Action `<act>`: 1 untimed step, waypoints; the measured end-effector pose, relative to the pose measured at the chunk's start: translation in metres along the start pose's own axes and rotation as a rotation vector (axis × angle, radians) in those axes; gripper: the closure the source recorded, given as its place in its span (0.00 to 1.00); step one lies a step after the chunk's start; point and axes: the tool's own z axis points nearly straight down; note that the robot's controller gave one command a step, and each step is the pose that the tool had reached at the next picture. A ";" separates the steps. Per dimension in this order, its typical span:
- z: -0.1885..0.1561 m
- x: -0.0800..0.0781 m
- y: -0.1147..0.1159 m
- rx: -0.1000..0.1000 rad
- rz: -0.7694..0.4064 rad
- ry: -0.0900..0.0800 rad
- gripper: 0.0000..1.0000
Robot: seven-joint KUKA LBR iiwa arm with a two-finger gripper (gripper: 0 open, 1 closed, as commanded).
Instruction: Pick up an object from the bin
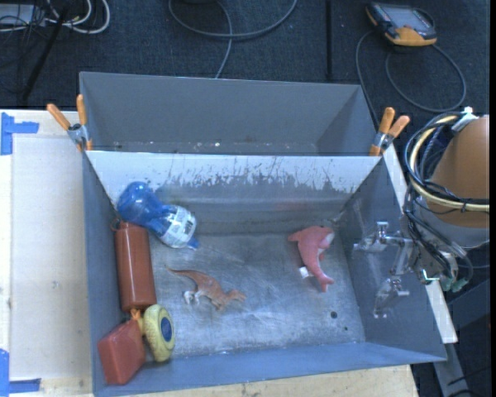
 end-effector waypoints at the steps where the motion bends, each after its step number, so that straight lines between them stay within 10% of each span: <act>1: -0.004 -0.002 0.001 0.001 -0.003 -0.008 0.00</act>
Offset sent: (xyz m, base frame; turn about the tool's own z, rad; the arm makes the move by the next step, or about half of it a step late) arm 0.0763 0.0112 -0.1616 -0.6782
